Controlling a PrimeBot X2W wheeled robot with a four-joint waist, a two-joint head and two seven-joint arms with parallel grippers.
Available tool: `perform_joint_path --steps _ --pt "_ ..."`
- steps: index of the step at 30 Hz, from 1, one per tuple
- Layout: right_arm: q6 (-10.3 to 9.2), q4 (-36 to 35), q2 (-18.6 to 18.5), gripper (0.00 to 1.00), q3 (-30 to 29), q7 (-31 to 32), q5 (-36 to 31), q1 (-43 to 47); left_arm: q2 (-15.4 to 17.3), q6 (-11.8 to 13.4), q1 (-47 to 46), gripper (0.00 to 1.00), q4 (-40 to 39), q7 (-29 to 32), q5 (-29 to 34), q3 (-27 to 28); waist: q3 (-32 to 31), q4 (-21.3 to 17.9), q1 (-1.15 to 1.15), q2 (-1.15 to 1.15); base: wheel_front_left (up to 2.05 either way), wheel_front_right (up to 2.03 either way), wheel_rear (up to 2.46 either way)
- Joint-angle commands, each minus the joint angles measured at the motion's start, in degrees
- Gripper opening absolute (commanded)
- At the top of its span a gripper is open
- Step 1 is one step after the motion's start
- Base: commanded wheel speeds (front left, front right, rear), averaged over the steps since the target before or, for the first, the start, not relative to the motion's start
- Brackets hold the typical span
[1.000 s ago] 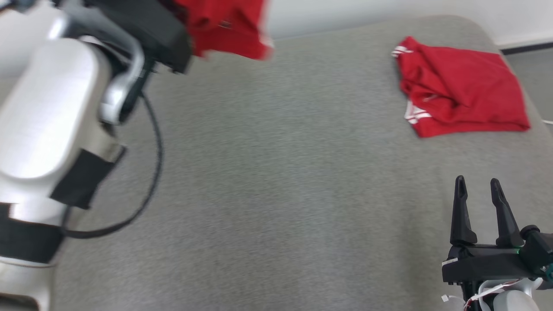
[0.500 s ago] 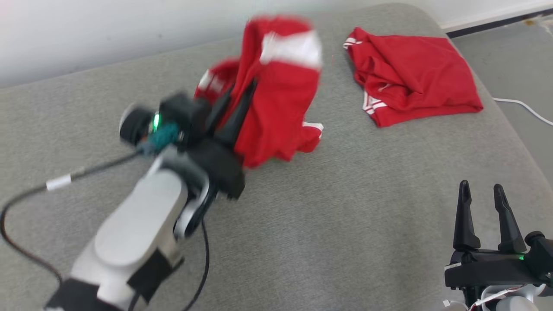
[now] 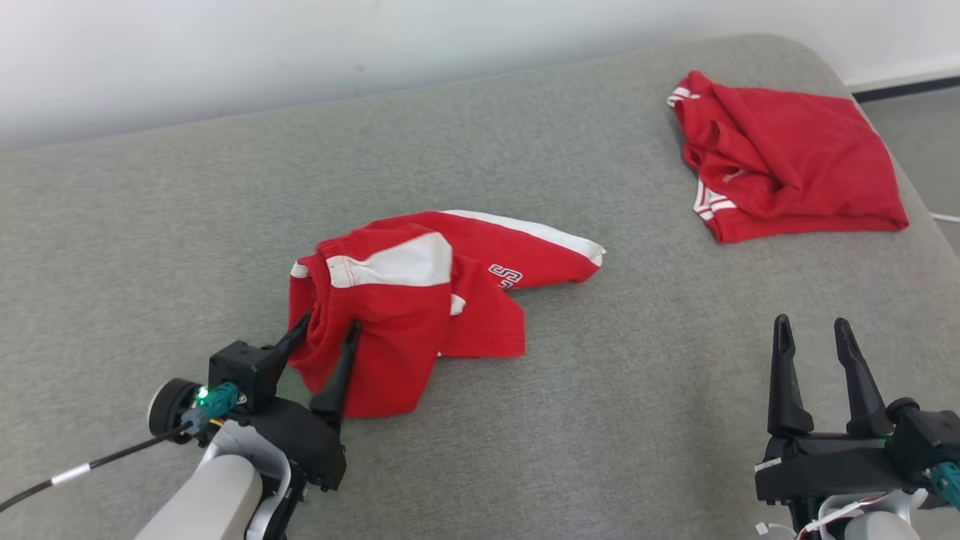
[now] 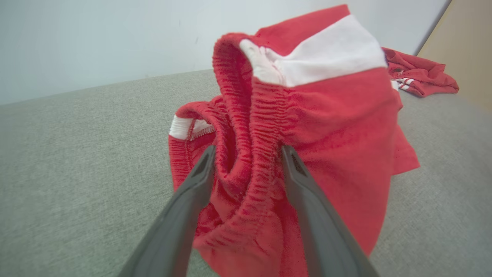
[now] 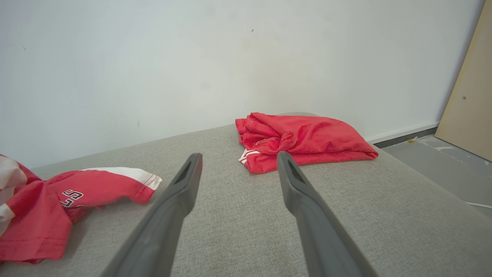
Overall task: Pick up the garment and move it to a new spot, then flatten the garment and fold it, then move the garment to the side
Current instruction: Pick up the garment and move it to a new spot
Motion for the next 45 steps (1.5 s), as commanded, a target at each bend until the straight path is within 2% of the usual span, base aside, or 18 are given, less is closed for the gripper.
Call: perform_joint_path --steps 1,6,15,21,24,33,45 --pt "-0.16 0.0 0.0 1.0 0.0 -0.2 -0.2 0.6 -0.2 0.1 1.0 1.0 -0.2 -0.5 0.2 0.4 -1.2 1.3 0.0 0.0 0.0 0.0 0.0" --pt "-0.16 -0.2 -0.2 1.0 0.2 -0.2 -0.6 1.5 -0.6 1.1 4.4 1.0 -5.9 -0.5 2.5 5.5 -3.0 3.8 0.0 0.0 0.0 0.0 0.0" --pt "-0.16 -0.4 -0.6 1.0 1.7 -0.2 -0.2 3.2 0.3 3.2 13.5 1.0 -18.2 -0.6 9.5 18.1 -6.8 8.5 0.0 0.0 0.0 0.0 0.0" --pt "-0.16 -0.4 -1.0 1.0 3.2 -0.2 0.2 4.0 1.0 3.3 20.6 1.0 -25.5 -0.6 13.9 25.5 -8.7 11.0 0.0 0.0 0.0 0.0 0.0" --pt "-0.16 -0.5 -1.2 1.0 3.6 -0.2 0.5 4.7 0.3 3.5 23.8 1.0 -27.6 -0.6 15.1 28.4 -9.4 12.0 0.0 0.0 0.0 0.0 0.0" --pt "-0.16 -0.4 -2.1 1.0 5.3 -0.2 1.2 5.9 -3.4 1.2 31.9 1.0 -29.1 -0.6 16.1 34.2 -10.7 14.0 0.0 0.0 0.0 0.0 0.0" --pt "-0.16 0.7 -2.3 1.0 6.6 -0.2 1.8 7.1 -8.5 -2.9 35.0 1.0 -27.1 -0.6 17.9 38.3 -10.9 14.8 0.0 0.0 0.0 0.0 0.0"
